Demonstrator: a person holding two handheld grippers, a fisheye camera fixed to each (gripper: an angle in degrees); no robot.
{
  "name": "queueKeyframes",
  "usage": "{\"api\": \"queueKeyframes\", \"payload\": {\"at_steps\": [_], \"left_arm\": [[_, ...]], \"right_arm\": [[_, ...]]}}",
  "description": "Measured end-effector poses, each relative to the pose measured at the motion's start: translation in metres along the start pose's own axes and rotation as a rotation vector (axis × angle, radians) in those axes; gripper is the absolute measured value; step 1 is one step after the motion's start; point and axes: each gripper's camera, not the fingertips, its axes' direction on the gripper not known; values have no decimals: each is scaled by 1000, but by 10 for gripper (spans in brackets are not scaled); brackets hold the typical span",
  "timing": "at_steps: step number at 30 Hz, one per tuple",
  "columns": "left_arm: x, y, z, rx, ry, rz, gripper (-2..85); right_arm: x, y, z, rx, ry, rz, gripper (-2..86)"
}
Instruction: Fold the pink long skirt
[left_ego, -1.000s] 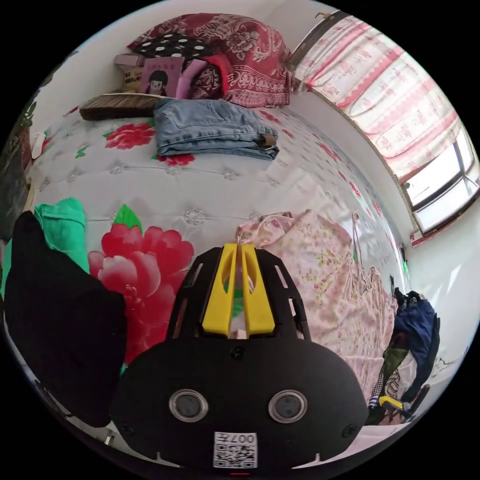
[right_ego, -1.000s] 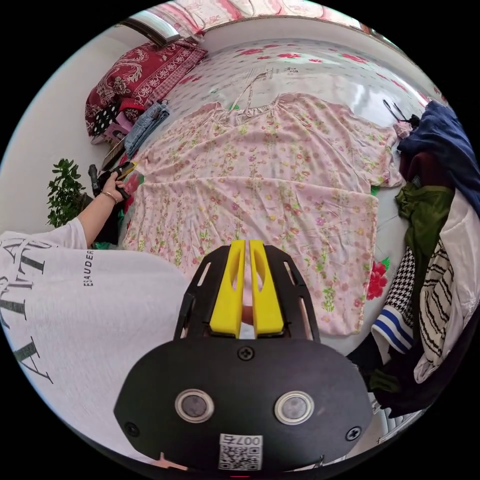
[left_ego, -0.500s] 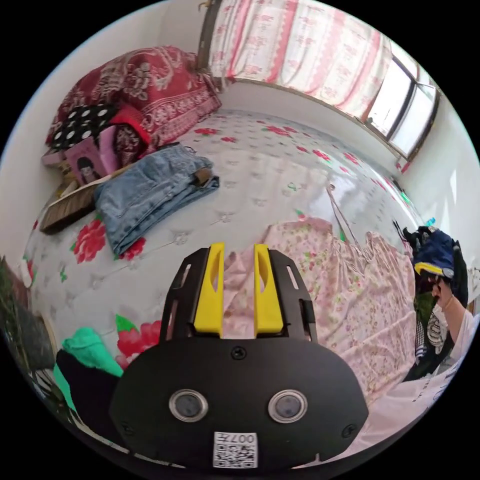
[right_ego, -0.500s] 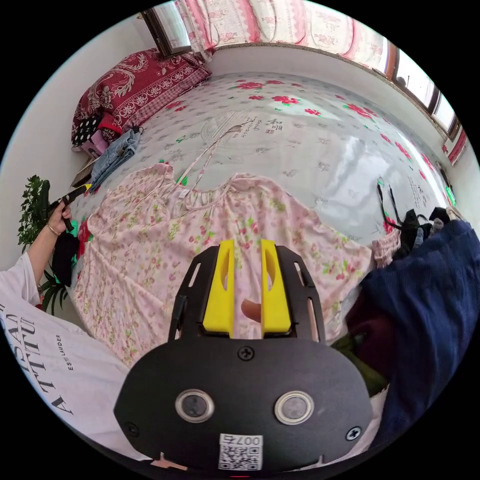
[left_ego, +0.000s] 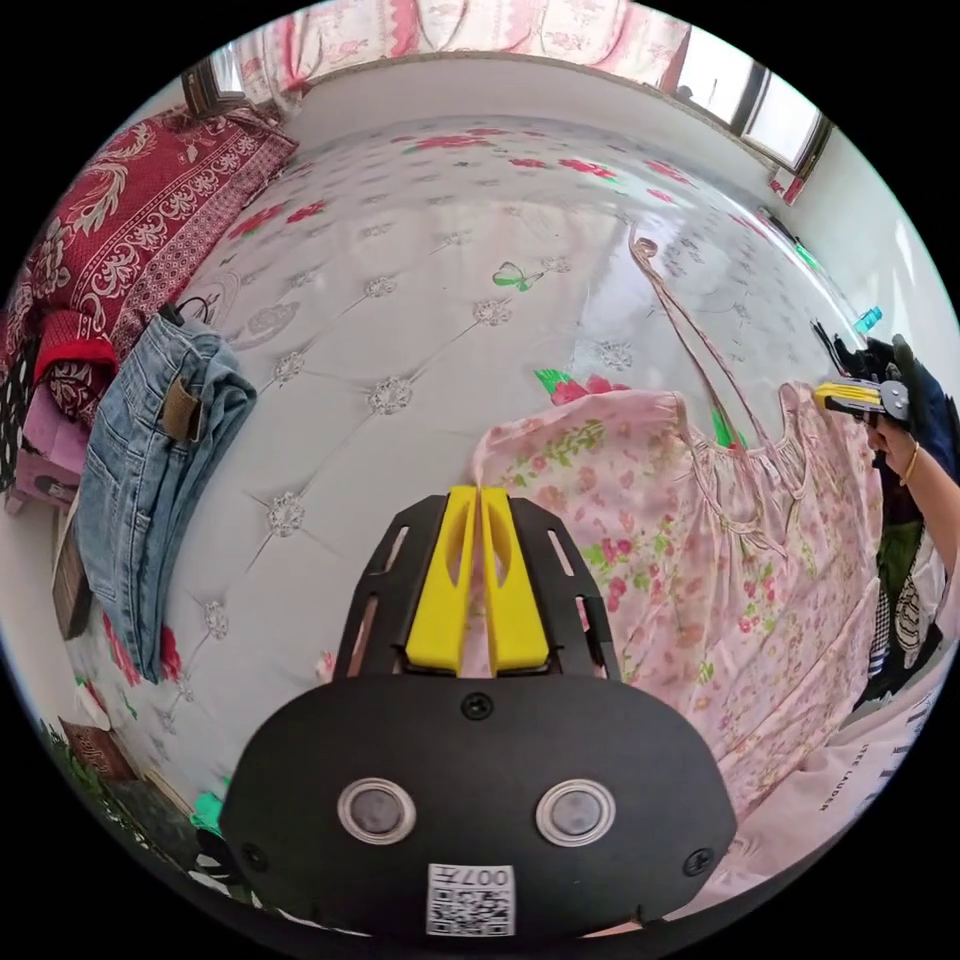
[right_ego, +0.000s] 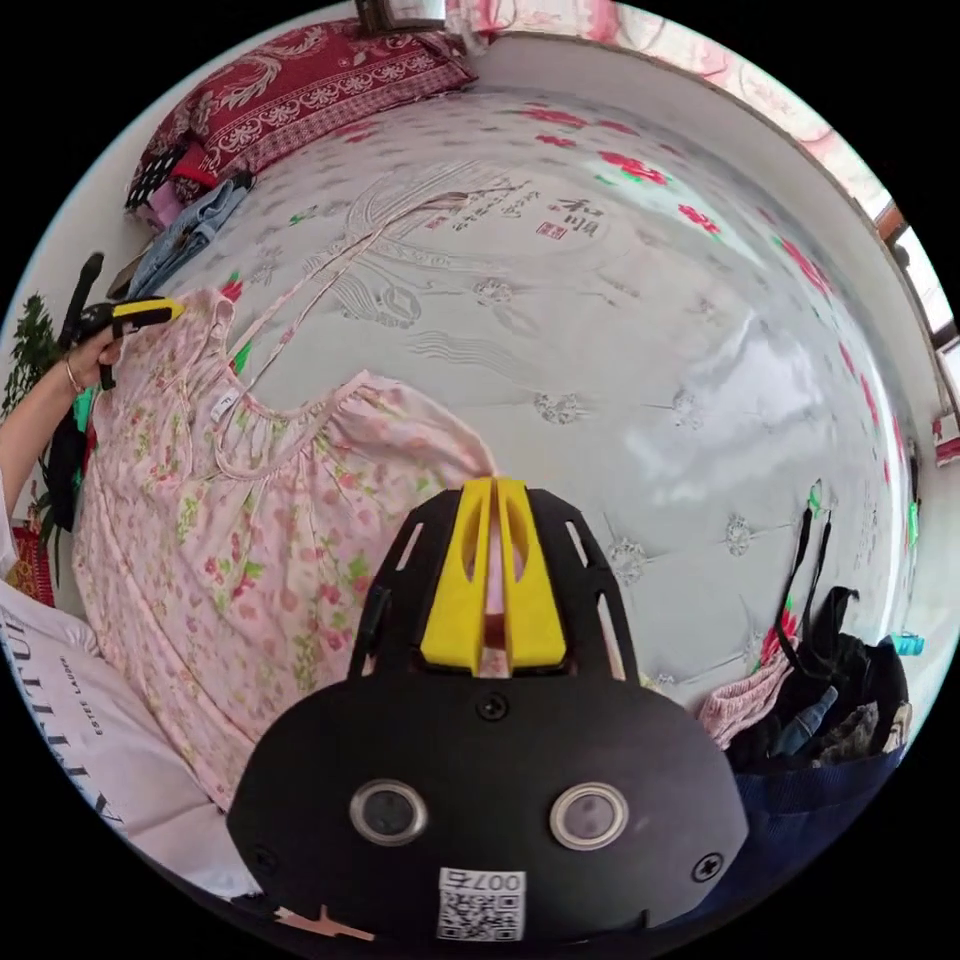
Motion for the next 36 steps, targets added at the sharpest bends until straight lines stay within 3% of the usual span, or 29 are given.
{"api": "queueKeyframes", "payload": {"at_steps": [8,15,21,25,28,36], "left_arm": [[-1,61,-130,302,66,2,-10],[29,206,-241,450,102,48,-10],[55,340,-252,290,63,-32,-10],[67,396,-164,11,94,-138,-10],[75,401,-130,-87,97,-149,-10],[80,385,-191,55,18,-69,-10]], "right_arm": [[-23,95,-139,328,-61,-28,-2],[-101,232,-233,474,-110,-89,-2],[-184,335,-233,302,-97,-79,-3],[-216,376,-133,66,-257,-1,-3],[-218,388,-80,-70,-324,65,-3],[-193,412,-143,148,-284,90,-2]]}}
